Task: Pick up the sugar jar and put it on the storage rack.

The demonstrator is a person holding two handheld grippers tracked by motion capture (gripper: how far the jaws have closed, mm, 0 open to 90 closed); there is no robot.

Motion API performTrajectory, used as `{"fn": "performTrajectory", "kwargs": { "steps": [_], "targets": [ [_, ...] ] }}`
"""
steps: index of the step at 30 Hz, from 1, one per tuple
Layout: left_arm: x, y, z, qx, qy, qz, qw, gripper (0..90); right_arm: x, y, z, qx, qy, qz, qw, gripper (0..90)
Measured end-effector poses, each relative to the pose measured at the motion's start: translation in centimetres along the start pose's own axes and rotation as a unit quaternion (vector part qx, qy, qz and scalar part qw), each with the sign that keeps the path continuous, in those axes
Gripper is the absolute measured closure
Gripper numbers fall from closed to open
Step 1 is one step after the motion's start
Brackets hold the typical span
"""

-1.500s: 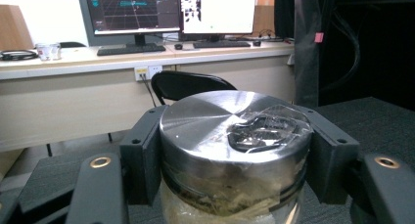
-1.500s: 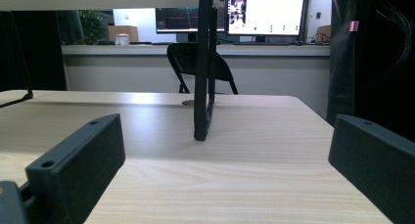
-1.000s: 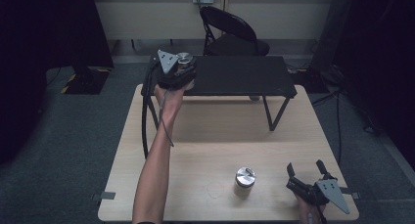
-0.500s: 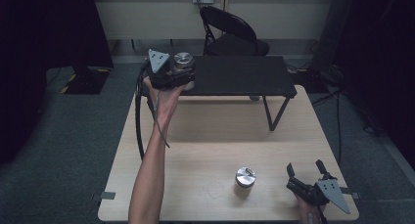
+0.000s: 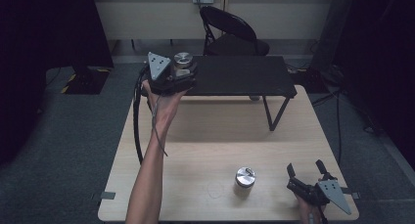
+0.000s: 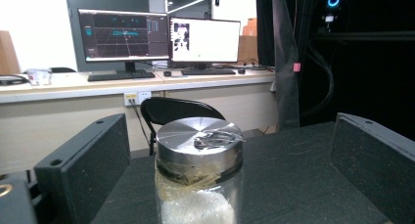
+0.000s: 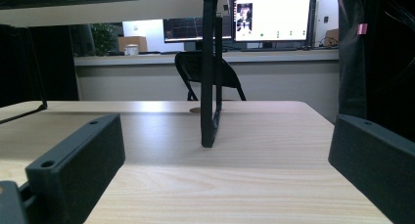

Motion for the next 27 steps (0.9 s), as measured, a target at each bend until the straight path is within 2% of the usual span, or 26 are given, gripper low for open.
{"fn": "performTrajectory", "kwargs": {
  "steps": [6, 9, 11, 15, 24, 27],
  "targets": [
    [-0.6, 0.7, -1.5, 0.003, 0.016, -0.012, 0.9998, 1.7, -0.1, 0.1, 0.0, 0.002, 0.003, 0.002, 1.0000, 0.0],
    [-0.8, 1.2, -2.3, 0.011, 0.020, -0.002, 0.9997, 0.5, -0.1, 0.0, -0.1, 0.004, 0.003, -0.001, 1.0000, 0.0],
    [-1.3, 1.7, -3.2, 0.018, 0.040, 0.000, 0.9990, 0.4, 0.0, 0.0, 0.0, 0.005, 0.000, -0.004, 1.0000, 0.0],
    [-2.0, 2.1, -4.7, 0.018, 0.051, -0.004, 0.9985, 0.3, 0.0, 0.0, 0.1, 0.004, -0.002, -0.004, 1.0000, 0.0],
    [-3.9, 3.4, -6.7, 0.028, 0.044, -0.005, 0.9986, 0.0, 0.1, -0.2, 0.1, 0.004, -0.008, -0.010, 0.9999, 0.0],
    [-4.7, 4.2, -7.6, 0.039, 0.053, -0.012, 0.9977, 0.1, 0.2, -0.2, 0.2, 0.004, -0.010, -0.012, 0.9999, 0.0]
  ]
}}
Point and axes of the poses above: each handheld gripper's, and its own axes: z roughly forward along the jaws, x roughly out of its top, y roughly to its right, the point moved 7 cm from there along z, roughly forward along the jaws, and after that the axes turned 4 degrees about x, right-handed, at the moved point
